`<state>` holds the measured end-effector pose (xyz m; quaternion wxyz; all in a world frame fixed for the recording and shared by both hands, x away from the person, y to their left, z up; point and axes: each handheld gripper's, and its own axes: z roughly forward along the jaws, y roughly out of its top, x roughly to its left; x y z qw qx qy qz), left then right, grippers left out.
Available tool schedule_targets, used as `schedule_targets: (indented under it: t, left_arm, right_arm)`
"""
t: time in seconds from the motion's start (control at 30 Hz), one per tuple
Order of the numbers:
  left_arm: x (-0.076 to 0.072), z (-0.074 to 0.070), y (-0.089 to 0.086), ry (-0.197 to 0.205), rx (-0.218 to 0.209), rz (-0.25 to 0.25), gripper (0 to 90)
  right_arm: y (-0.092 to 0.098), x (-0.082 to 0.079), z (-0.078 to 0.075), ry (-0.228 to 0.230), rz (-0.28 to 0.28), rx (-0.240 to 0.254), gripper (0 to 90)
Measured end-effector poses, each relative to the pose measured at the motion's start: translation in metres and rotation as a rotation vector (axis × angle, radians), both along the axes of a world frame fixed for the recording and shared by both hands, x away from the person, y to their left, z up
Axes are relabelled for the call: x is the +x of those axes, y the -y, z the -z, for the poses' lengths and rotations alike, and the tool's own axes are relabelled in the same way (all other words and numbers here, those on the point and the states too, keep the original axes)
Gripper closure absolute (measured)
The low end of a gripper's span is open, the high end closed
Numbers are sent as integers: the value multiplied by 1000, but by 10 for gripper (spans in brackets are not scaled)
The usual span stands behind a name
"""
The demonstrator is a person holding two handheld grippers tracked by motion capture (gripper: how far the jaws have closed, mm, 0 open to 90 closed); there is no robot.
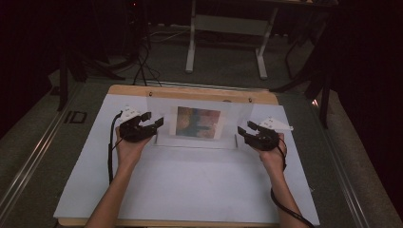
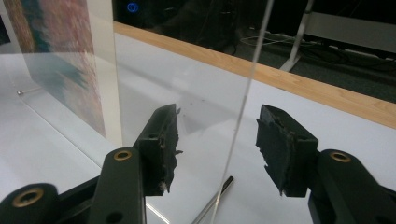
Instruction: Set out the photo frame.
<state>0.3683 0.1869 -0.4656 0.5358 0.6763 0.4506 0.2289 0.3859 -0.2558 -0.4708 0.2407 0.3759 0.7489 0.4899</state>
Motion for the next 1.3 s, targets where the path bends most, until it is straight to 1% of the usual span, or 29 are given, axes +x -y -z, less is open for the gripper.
schedule_targets:
  t: [0.23, 0.37, 0.47, 0.57, 0.67, 0.7, 0.8, 0.9, 1.0, 1.07, 1.1, 1.13, 1.17, 1.23, 1.3]
  left_arm:
    - [-4, -6, -16, 14, -27, -29, 389]
    - [-7, -10, -27, 20, -35, -51, 392]
    - [-9, -12, -34, 24, -51, -66, 395]
    - [-10, -13, -40, 25, -57, -79, 396]
    - [-10, -13, -44, 18, -53, -94, 397]
    - [-10, -13, -46, 11, -47, -102, 398]
    - [-9, -12, -50, -4, -48, -119, 401]
    - [-8, -9, -53, -23, -39, -133, 404]
    - [-6, -5, -55, -42, -21, -138, 404]
    - [-3, 0, -56, -64, -9, -137, 404]
    - [-3, 0, -56, -64, -9, -137, 403]
    - [0, 7, -57, -97, 3, -144, 403]
    - [2, 11, -58, -111, 9, -147, 403]
    - [5, 18, -59, -143, 22, -158, 403]
    - [10, 25, -61, -191, 36, -167, 400]
  right_arm:
    - [8, -1, -4, 8, 7, 8, 476]
    - [17, -2, -5, -3, 17, 13, 476]
    - [22, -2, -4, -9, 21, 9, 477]
    - [25, -2, -5, -10, 25, 8, 477]
    - [30, -2, -6, -11, 29, 9, 477]
    - [31, -2, -7, -13, 33, 12, 477]
    - [37, -1, -6, -18, 49, 19, 477]
    - [42, 1, -4, -35, 68, 24, 477]
    - [47, 3, 0, -55, 86, 30, 477]
    - [50, 5, 4, -71, 101, 26, 477]
    - [50, 5, 4, -71, 101, 26, 477]
    - [51, 6, 6, -76, 104, 23, 476]
    - [54, 8, 10, -91, 120, 4, 476]
    - [57, 10, 15, -114, 133, -7, 473]
    - [59, 12, 19, -136, 148, -31, 470]
